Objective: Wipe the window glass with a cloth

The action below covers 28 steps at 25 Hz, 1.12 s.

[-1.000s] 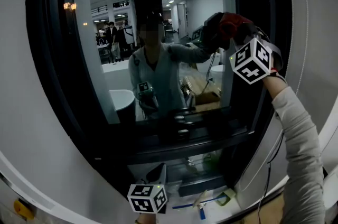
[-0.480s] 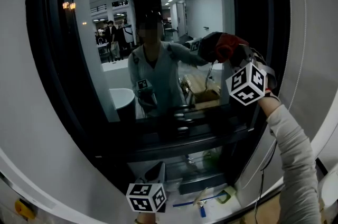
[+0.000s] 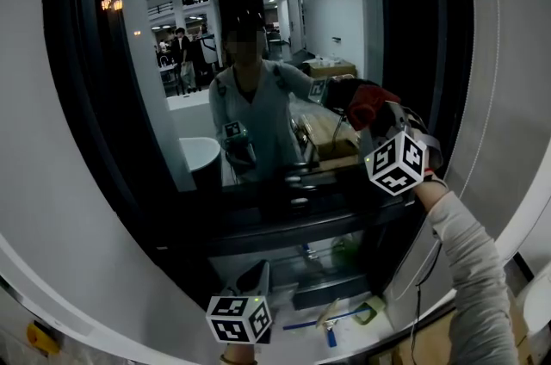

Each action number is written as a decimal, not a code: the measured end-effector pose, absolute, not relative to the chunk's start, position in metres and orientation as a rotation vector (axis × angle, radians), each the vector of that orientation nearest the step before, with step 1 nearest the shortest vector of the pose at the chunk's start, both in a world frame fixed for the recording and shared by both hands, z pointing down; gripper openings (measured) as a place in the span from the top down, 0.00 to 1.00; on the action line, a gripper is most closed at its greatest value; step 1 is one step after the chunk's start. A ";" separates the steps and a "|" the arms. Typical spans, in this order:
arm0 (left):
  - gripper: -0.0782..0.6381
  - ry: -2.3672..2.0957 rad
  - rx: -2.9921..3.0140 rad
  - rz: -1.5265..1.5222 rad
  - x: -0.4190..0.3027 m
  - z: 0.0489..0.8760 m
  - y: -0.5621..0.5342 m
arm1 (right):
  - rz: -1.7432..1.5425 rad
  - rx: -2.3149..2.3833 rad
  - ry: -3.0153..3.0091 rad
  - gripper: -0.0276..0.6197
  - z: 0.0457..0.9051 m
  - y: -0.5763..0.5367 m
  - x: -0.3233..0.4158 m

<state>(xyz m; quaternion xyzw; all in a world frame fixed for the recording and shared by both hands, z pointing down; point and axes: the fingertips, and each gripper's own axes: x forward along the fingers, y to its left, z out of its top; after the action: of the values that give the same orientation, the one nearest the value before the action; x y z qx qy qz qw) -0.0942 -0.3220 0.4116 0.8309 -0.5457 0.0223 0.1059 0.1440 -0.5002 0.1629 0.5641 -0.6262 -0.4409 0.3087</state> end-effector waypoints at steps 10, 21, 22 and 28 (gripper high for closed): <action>0.88 -1.617 2.430 0.074 -0.098 0.416 -0.313 | -1.085 1.453 -1.697 0.86 0.214 -0.502 0.141; 0.88 -1.614 2.427 0.087 -0.095 0.416 -0.305 | -1.002 1.409 -1.733 0.86 0.258 -0.501 0.140; 0.88 -1.614 2.425 0.088 -0.095 0.416 -0.304 | -0.996 1.405 -1.735 0.86 0.261 -0.500 0.140; 0.88 -1.623 2.417 0.093 -0.097 0.419 -0.299 | -0.960 1.391 -1.746 0.86 0.280 -0.501 0.140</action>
<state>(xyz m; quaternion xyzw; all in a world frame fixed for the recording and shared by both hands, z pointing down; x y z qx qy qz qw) -0.0974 -0.2992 0.4189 0.8244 -0.5535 0.0316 0.1139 0.1399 -0.5010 0.2796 0.5366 -0.6735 -0.3702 0.3485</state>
